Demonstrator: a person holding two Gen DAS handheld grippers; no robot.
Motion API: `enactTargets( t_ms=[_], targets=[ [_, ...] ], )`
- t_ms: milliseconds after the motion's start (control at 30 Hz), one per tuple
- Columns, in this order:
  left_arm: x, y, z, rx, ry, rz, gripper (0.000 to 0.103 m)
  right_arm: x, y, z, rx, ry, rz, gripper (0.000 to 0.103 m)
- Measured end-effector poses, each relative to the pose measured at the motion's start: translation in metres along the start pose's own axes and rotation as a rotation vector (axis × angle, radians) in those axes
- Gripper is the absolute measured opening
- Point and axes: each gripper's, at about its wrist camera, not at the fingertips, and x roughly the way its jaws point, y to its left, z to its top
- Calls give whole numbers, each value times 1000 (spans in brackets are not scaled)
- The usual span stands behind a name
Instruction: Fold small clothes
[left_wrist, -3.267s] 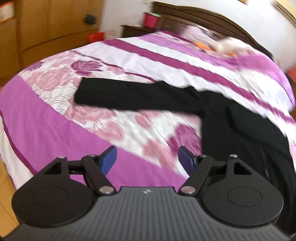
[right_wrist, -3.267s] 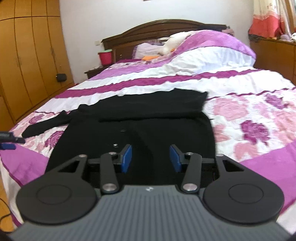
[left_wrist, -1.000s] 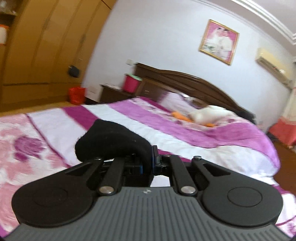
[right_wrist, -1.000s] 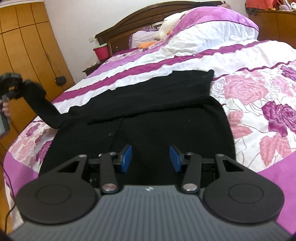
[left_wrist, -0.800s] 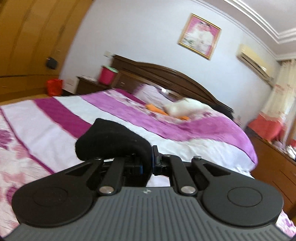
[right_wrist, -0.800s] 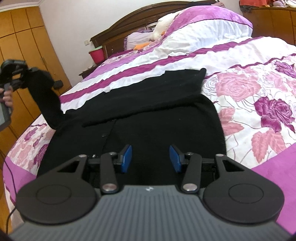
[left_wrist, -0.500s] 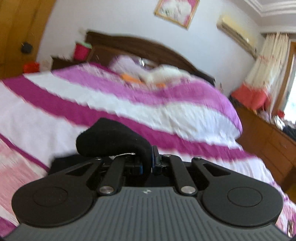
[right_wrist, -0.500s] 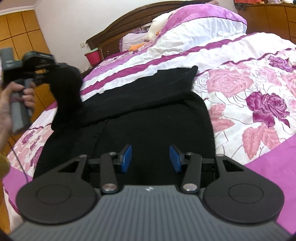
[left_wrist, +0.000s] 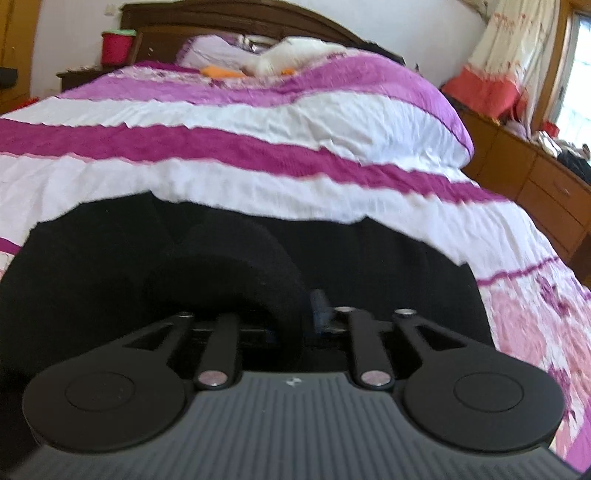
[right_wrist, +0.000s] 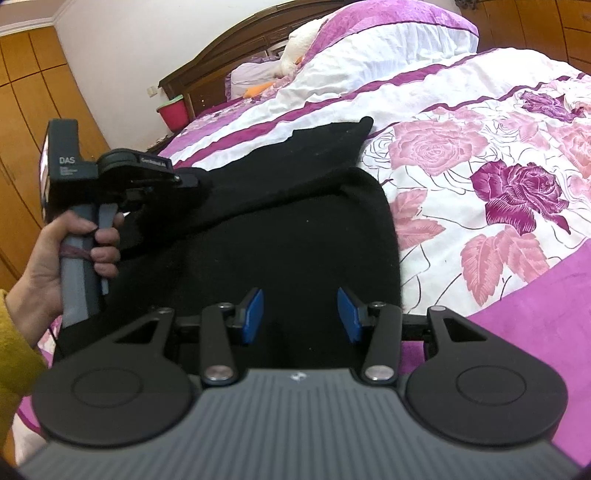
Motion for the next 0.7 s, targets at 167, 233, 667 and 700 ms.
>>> enactTargets(
  t_ms=[167, 233, 667, 700],
  targets=[
    [-27, -1, -4, 70, 1, -11, 70, -1, 1, 0, -1, 1, -2, 47],
    [-40, 2, -9, 92, 7, -14, 71, -1, 2, 1, -5, 3, -5, 48],
    [-120, 78, -33, 62, -67, 208, 72, 18, 49, 19, -139, 34, 25, 49],
    [-123, 84, -35, 61, -76, 239, 72, 21, 54, 21, -152, 35, 31, 49]
  ],
)
